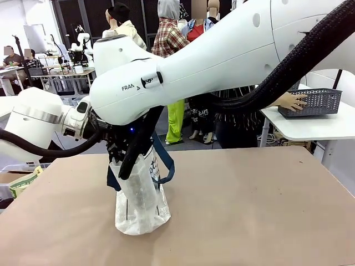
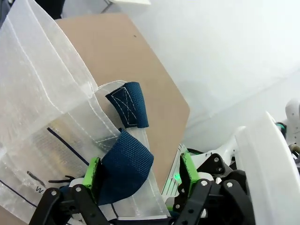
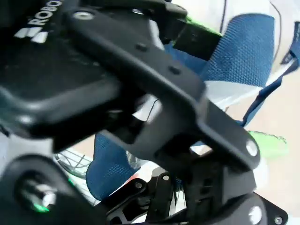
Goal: Transfer purchased items from the store into the shopping bag.
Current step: Move the Reusable shopping bag to the right side of the table.
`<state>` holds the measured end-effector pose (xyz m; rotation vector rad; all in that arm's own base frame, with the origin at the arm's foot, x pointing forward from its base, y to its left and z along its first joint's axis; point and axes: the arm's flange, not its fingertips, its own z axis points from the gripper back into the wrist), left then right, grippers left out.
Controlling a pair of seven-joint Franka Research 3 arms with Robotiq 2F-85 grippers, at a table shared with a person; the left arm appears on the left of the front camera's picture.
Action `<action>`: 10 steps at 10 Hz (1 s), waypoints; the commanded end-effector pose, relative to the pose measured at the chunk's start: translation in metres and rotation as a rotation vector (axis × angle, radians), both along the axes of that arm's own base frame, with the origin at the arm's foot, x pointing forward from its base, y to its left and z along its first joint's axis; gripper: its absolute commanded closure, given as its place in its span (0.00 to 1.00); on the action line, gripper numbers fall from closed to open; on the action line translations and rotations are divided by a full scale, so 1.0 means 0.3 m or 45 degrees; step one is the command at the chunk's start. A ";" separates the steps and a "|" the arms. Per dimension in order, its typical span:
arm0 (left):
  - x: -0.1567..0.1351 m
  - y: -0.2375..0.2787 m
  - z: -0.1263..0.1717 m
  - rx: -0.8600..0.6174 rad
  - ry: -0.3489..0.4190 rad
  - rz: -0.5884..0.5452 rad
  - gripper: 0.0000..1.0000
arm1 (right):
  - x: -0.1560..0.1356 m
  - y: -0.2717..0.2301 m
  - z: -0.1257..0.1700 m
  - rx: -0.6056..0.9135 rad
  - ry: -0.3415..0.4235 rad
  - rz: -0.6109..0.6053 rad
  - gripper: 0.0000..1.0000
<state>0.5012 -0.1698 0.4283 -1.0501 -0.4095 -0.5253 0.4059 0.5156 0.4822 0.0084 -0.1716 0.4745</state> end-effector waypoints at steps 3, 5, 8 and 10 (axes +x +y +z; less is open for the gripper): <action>0.040 -0.034 -0.030 0.037 -0.006 -0.044 0.15 | -0.001 0.032 -0.016 0.030 -0.010 0.065 1.00; 0.050 -0.050 -0.049 0.112 0.029 -0.055 0.15 | -0.002 0.030 -0.014 0.038 -0.011 0.062 1.00; 0.065 -0.065 -0.074 0.186 0.094 -0.056 0.45 | -0.005 0.028 -0.013 0.042 -0.022 0.054 1.00; 0.063 -0.066 -0.074 0.194 0.099 -0.053 0.82 | -0.006 0.021 -0.011 0.048 -0.023 0.050 1.00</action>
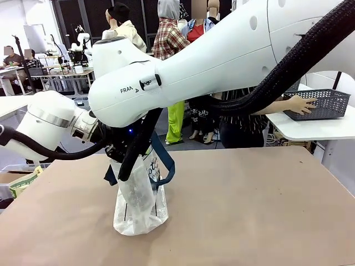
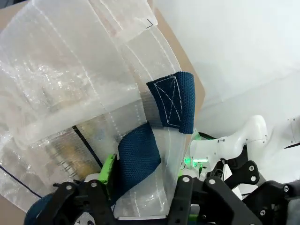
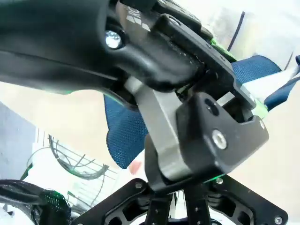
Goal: Transfer purchased items from the store into the shopping bag.
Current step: Move the Reusable shopping bag to the right side of the table.
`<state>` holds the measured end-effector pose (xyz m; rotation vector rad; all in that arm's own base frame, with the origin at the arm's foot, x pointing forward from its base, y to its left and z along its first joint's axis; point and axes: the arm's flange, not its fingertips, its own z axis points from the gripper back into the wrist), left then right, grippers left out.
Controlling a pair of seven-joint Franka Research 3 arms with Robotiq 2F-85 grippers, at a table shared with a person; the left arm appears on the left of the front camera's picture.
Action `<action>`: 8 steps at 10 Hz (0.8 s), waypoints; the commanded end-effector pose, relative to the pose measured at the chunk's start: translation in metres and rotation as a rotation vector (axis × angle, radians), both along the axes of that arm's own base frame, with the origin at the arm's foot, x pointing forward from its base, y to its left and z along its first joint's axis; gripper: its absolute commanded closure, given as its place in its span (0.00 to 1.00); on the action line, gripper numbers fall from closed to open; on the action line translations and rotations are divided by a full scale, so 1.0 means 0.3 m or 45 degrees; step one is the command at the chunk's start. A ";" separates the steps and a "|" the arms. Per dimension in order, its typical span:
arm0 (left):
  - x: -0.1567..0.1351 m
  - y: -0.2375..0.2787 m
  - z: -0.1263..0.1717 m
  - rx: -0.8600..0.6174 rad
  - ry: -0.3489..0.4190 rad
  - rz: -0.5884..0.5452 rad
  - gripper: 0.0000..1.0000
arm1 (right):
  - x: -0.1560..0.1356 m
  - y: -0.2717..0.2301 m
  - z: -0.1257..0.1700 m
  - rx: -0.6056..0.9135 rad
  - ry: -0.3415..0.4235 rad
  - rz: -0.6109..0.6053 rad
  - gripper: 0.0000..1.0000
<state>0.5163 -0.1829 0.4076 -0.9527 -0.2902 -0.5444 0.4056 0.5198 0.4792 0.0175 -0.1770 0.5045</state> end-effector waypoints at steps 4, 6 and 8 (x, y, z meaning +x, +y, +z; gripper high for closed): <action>0.015 -0.022 -0.009 0.040 0.030 0.007 1.00 | -0.003 -0.006 0.002 0.048 -0.023 -0.012 1.00; 0.018 -0.020 -0.010 0.042 0.038 0.009 1.00 | 0.000 -0.011 0.002 0.058 -0.033 -0.039 1.00; 0.021 -0.017 -0.010 0.048 0.050 0.014 1.00 | 0.001 -0.022 0.006 0.081 -0.044 -0.062 1.00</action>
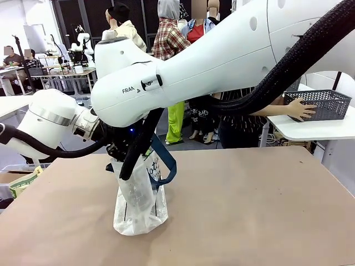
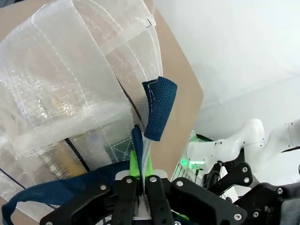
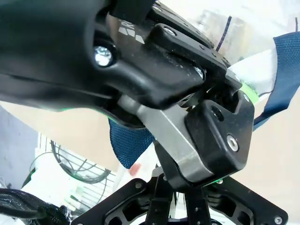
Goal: Transfer purchased items from the store into the shopping bag.
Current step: Move the Reusable shopping bag to the right side of the table.
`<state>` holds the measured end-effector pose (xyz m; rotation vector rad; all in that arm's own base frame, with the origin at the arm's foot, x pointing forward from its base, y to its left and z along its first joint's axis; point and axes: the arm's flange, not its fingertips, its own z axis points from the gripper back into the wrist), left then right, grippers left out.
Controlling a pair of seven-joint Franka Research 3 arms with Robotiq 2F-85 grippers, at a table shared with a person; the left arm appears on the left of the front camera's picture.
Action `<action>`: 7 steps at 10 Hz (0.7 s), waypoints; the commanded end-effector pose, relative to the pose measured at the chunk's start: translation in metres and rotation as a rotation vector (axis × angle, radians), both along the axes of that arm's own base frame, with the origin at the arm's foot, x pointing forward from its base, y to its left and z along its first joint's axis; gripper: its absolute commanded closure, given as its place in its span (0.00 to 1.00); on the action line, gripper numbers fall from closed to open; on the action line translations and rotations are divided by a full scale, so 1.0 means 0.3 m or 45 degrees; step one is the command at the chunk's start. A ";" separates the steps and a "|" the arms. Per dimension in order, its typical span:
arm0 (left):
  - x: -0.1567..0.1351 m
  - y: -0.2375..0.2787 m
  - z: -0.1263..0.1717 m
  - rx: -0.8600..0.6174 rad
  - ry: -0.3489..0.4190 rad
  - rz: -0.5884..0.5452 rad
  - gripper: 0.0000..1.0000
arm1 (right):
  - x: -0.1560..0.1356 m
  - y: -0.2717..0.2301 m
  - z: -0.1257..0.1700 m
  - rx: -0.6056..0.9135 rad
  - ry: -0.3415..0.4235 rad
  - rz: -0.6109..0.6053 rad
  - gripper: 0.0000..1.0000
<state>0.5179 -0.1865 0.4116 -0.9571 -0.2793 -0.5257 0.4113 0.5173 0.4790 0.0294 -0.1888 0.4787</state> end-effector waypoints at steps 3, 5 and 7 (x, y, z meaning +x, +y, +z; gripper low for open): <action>0.013 -0.006 -0.023 0.051 0.033 0.003 1.00 | -0.050 -0.043 0.033 0.073 -0.054 -0.064 0.81; 0.015 -0.003 -0.024 0.052 0.033 0.001 1.00 | -0.092 -0.092 0.078 0.090 -0.088 -0.089 0.42; 0.012 -0.001 -0.024 0.047 0.036 -0.001 1.00 | -0.126 -0.152 0.125 0.129 -0.113 -0.106 0.03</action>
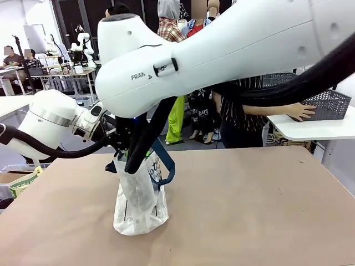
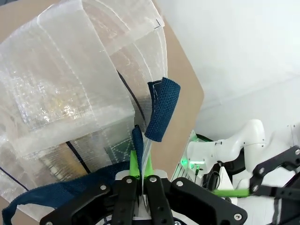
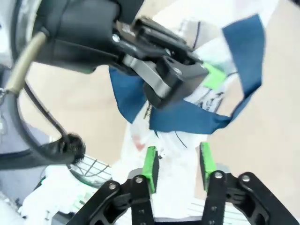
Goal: Transfer purchased items from the store into the shopping bag.
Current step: Move the Reusable shopping bag to the right side of the table.
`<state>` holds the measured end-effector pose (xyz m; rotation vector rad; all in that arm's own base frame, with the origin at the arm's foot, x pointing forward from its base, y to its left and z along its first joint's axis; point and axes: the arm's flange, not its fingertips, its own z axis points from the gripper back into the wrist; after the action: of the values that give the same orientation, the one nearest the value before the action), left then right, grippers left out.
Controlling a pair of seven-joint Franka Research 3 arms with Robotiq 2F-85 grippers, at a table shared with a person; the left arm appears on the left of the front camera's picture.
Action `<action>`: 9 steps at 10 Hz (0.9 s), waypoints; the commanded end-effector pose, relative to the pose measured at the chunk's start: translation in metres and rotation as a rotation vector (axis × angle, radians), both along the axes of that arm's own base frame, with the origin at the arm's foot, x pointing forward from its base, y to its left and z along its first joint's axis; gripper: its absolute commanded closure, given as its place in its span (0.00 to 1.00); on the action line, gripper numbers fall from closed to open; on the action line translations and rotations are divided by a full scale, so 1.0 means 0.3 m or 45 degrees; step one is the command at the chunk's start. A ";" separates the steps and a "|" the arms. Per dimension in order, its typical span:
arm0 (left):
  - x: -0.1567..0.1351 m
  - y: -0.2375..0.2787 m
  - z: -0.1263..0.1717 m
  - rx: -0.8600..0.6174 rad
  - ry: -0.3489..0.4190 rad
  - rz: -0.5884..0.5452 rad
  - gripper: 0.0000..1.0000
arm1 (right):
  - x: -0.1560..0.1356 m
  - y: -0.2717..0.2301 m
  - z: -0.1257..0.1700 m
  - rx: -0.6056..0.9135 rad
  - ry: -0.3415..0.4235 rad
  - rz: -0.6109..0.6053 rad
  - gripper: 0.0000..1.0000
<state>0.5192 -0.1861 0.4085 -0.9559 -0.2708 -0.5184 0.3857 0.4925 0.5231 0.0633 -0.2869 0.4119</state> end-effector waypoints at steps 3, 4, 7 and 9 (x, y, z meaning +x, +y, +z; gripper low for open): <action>-0.002 0.007 -0.011 0.042 0.022 -0.002 1.00 | -0.091 -0.257 0.067 0.078 -0.065 -0.135 0.00; -0.003 0.009 -0.010 0.044 0.019 -0.003 1.00 | -0.099 -0.361 0.102 0.094 -0.086 -0.206 0.00; -0.011 0.020 0.002 0.071 -0.014 0.057 1.00 | -0.062 -0.730 0.208 0.201 -0.057 -0.470 0.00; -0.018 0.020 0.008 0.098 -0.045 0.075 1.00 | -0.011 -1.010 0.228 0.188 -0.021 -0.741 0.00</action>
<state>0.5196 -0.1791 0.4110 -0.9124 -0.3046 -0.5057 0.3809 0.2148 0.6001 0.1245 -0.3610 -0.1071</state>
